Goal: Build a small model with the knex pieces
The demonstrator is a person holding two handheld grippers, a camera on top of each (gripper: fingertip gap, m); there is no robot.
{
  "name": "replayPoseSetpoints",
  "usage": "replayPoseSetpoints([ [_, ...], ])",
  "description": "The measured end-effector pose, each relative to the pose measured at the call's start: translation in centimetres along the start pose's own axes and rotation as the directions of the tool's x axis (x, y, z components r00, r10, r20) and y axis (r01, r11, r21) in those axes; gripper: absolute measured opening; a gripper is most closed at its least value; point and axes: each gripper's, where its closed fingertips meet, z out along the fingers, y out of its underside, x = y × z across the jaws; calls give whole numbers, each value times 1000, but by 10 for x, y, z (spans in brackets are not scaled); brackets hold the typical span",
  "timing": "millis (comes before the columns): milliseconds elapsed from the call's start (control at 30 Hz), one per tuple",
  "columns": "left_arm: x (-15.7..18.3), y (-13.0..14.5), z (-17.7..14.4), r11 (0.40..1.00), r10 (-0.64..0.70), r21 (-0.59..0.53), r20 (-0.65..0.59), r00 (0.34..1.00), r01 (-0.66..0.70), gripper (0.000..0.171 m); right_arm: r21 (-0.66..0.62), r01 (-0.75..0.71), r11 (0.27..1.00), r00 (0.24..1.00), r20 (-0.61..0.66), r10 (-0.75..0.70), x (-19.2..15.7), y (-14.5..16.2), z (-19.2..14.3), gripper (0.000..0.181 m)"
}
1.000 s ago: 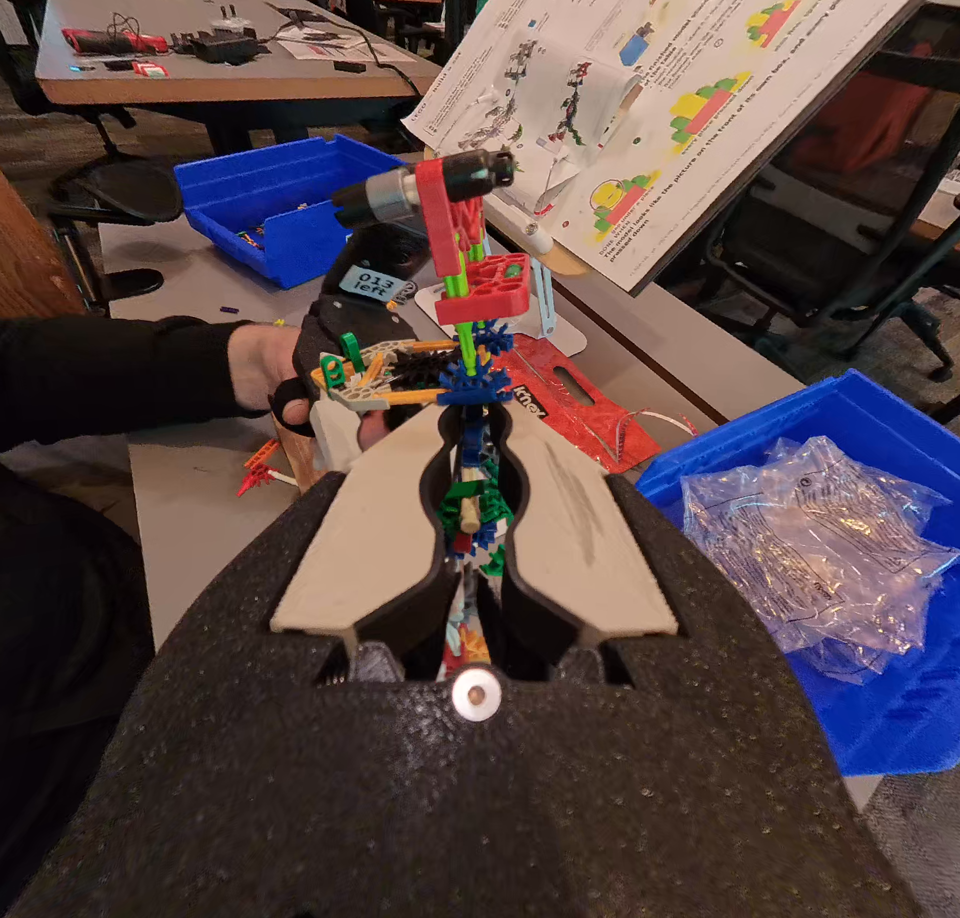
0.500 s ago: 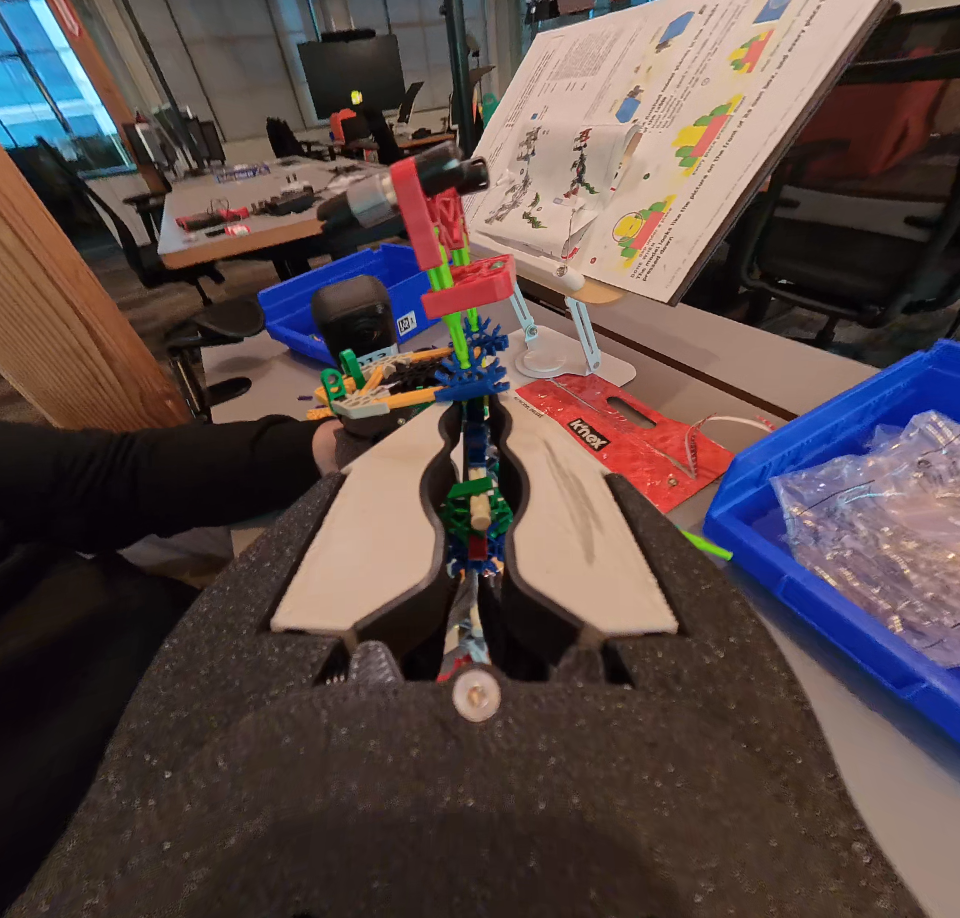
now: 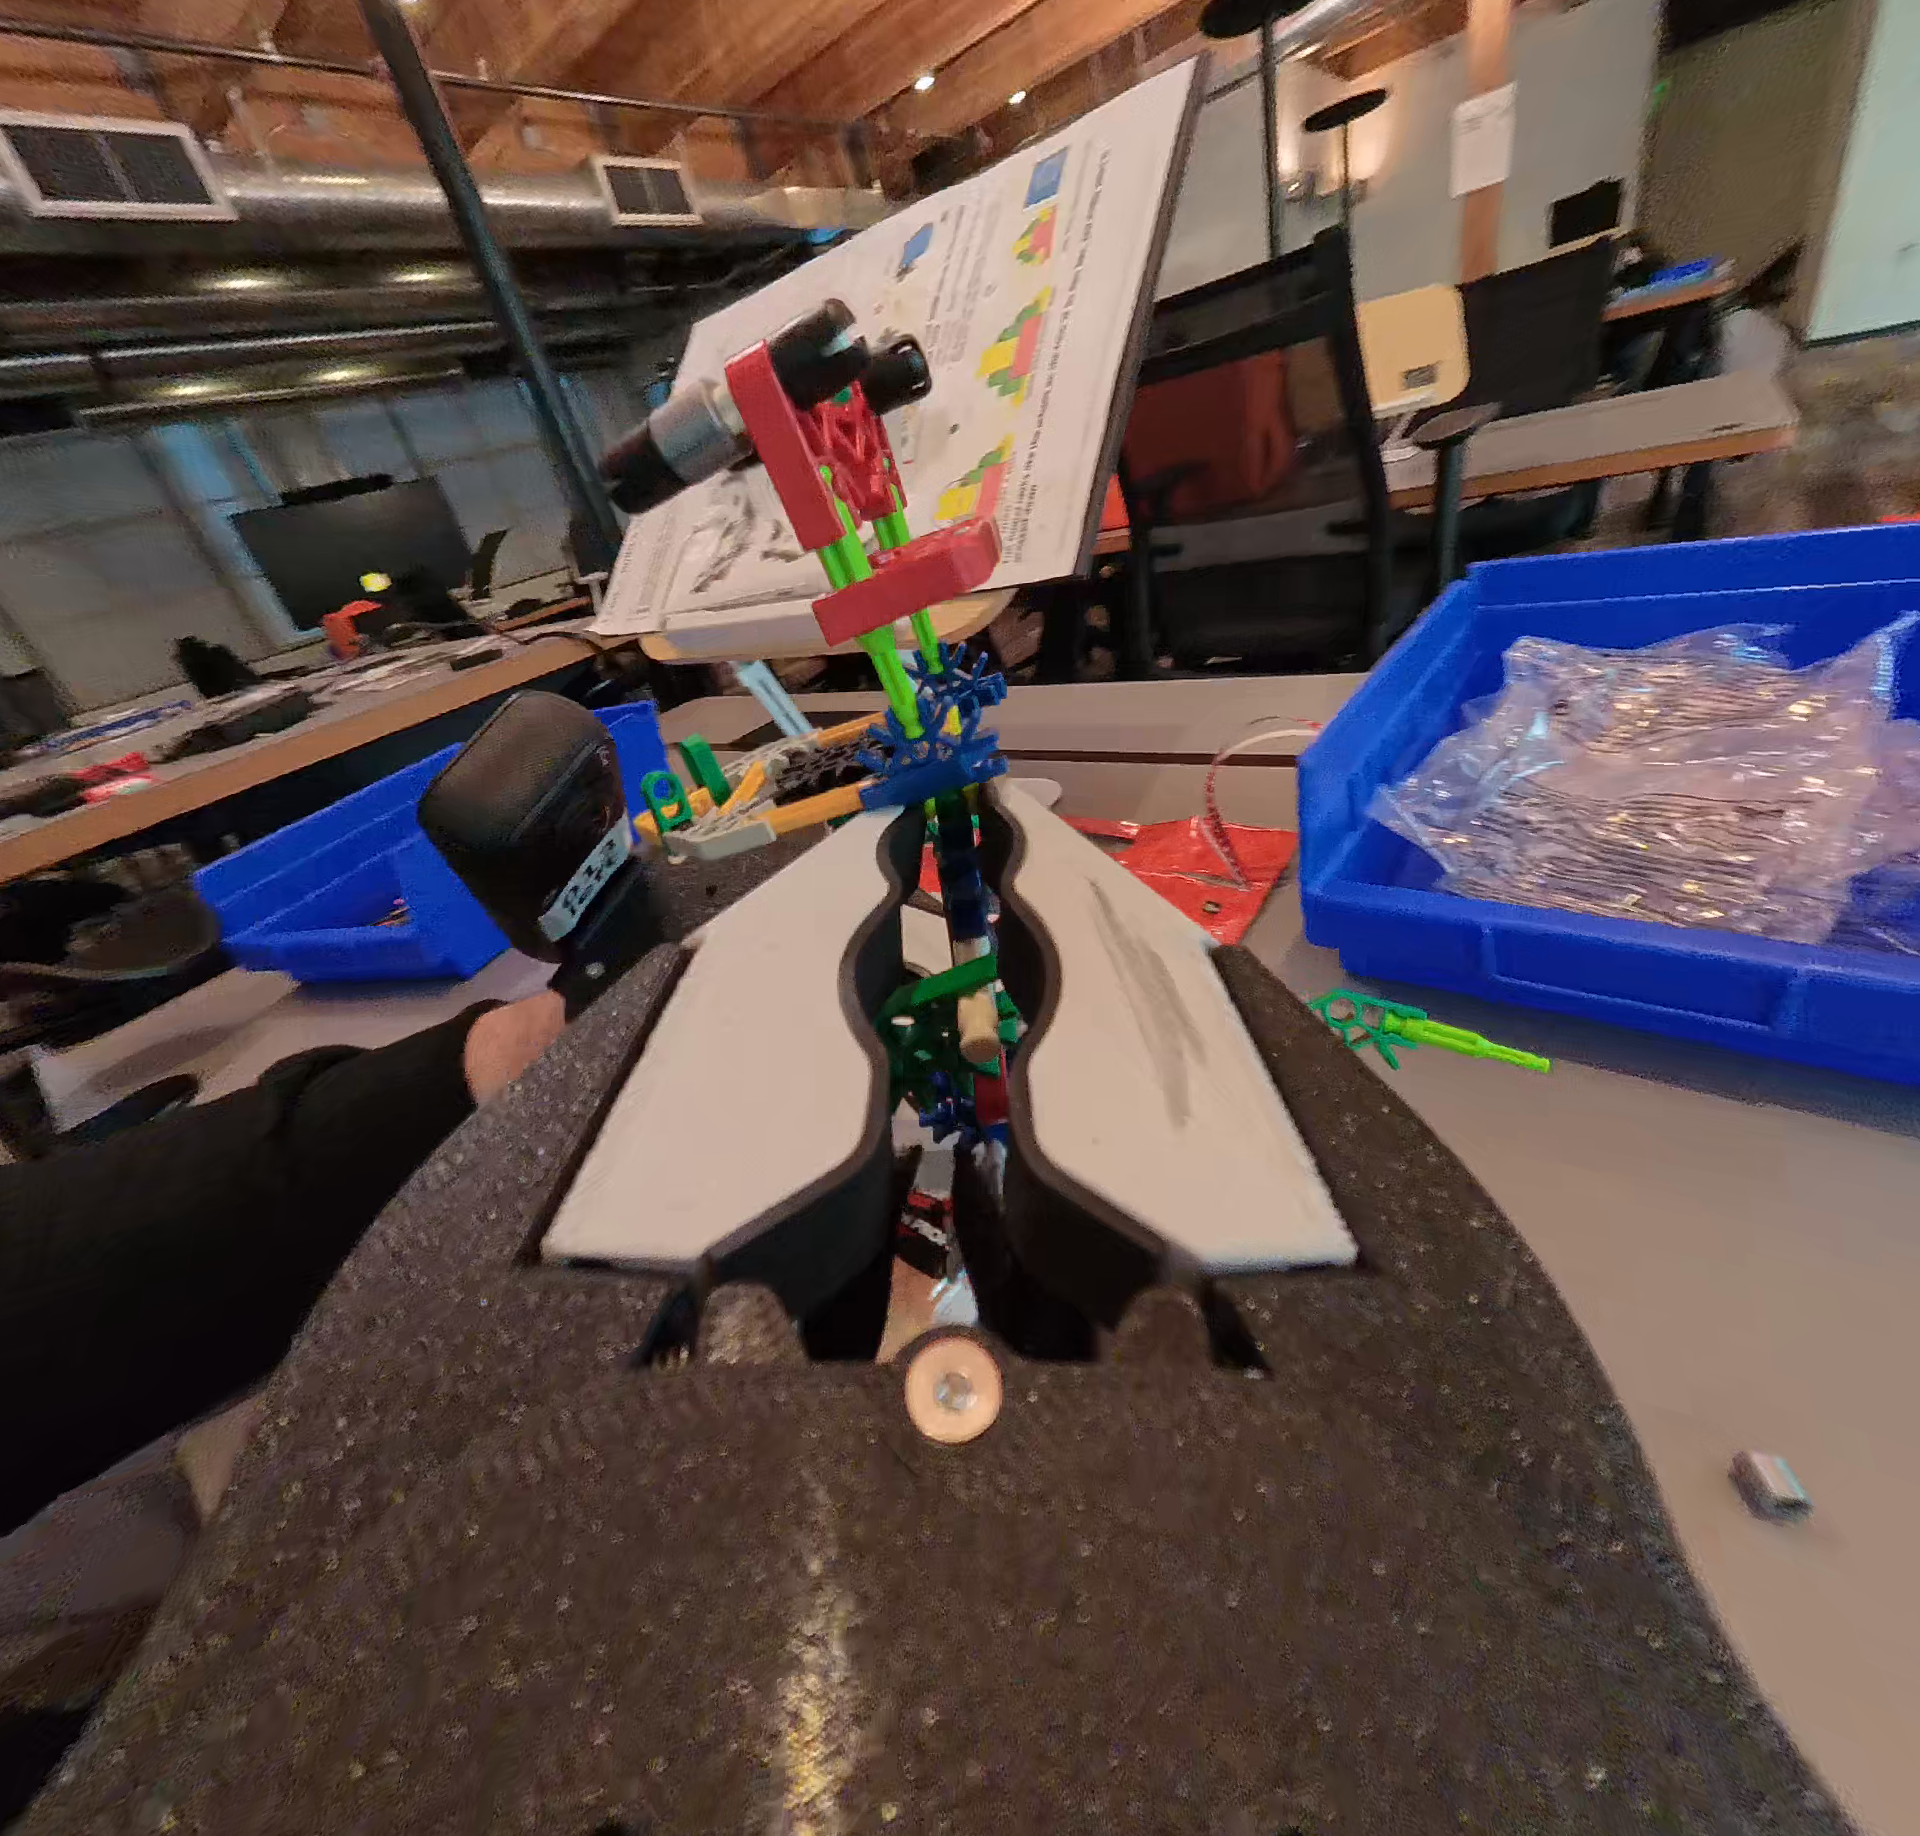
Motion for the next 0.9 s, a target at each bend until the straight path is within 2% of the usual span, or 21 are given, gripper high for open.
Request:
replayPoseSetpoints([
  [33, -3, 4, 3, 999, 18, -31, 26, 999, -18, 38, 1, 11, 1000, 1000, -24, -11, 3, 4, -1, 8],
  [100, -10, 14, 10, 993, 52, -105, 77, 996, -44, 52, 1, 51, 999, 995, -89, -51, 13, 13, -3, 8],
  [133, -12, 17, 12, 991, 45, -130, 90, 995, -33, 53, 9, 66, 998, 992, -113, -65, 17, 15, -4, 8],
  [200, -11, 26, 11, 983, -17, -179, 61, 998, 28, 64, 5, 61, 998, 989, -132, -60, 20, 21, -3, 8],
  [267, -7, 32, 4, 969, -119, -216, 25, 993, 121, 65, 12, 98, 995, 982, -162, -94, 23, 22, -2, 8],
  [300, -14, 31, -2, 968, -120, -214, 66, 991, 131, 70, 25, 111, 993, 980, -171, -105, 23, 20, -2, 8],
  [333, -16, 31, -8, 964, -125, -225, 85, 989, 141, 65, 33, 113, 993, 981, -164, -106, 21, 19, -1, 8],
  [500, 6, 29, -24, 941, -221, -257, 19, 975, 218, 60, 34, 199, 979, 956, -228, -186, 24, 11, 0, 8],
  [533, 0, 29, -25, 941, -218, -252, 65, 974, 228, 55, 28, 211, 977, 950, -242, -198, 26, 10, 0, 8],
  [567, -3, 29, -26, 940, -217, -249, 85, 972, 232, 54, 30, 194, 981, 956, -232, -182, 28, 10, 0, 8],
  [600, 3, 27, -25, 939, -234, -248, 52, 971, 240, 55, 38, 167, 985, 962, -227, -155, 30, 10, 0, 8],
  [733, 28, 17, -11, 926, -287, -262, -21, 958, 271, 69, 53, 131, 990, 966, -230, -116, 33, 12, 3, 8],
  [800, 34, 16, -5, 917, -294, -283, -3, 956, 281, 82, 51, 134, 990, 963, -242, -118, 33, 13, 6, 8],
  [900, 31, 22, 4, 893, -305, -323, 73, 949, 312, 88, 66, 121, 990, 956, -276, -99, 36, 15, 7, 8],
])
